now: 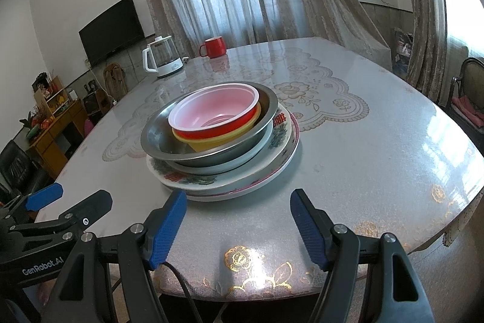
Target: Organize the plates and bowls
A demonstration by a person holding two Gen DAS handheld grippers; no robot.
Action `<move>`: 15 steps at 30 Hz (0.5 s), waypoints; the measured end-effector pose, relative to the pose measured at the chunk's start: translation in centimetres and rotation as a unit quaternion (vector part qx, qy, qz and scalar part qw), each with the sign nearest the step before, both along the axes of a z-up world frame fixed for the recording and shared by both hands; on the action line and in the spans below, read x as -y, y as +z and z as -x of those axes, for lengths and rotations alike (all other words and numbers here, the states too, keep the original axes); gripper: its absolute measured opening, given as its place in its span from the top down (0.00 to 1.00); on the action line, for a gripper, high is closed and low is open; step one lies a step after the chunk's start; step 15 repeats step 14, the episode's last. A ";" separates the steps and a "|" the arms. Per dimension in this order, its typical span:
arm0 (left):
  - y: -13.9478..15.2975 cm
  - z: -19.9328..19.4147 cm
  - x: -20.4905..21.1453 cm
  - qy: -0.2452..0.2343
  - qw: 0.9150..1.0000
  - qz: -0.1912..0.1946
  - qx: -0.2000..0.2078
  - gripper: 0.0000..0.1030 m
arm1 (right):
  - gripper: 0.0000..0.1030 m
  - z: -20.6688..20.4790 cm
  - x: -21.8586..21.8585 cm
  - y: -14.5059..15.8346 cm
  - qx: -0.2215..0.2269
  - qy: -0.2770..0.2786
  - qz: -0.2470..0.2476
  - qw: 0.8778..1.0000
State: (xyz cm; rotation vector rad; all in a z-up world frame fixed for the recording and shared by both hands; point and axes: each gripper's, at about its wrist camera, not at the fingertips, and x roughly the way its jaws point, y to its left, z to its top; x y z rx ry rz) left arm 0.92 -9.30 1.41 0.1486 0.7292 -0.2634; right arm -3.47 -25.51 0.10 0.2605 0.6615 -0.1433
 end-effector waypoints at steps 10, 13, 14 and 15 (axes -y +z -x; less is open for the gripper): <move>-0.2 -0.7 0.6 -0.005 1.000 -0.013 0.001 0.00 | 0.30 -1.2 1.8 0.2 -0.004 -0.006 -0.006 1.000; -0.5 -1.3 0.6 -0.001 1.000 -0.015 -0.006 0.00 | 0.30 -2.5 4.1 0.9 -0.013 -0.036 0.019 0.999; -0.6 -1.4 0.6 0.002 1.000 -0.016 -0.007 0.00 | 0.30 -3.1 5.0 1.3 -0.016 -0.049 0.031 0.998; -0.6 -1.4 0.6 0.002 1.000 -0.016 -0.007 0.00 | 0.30 -3.1 5.0 1.3 -0.016 -0.049 0.031 0.998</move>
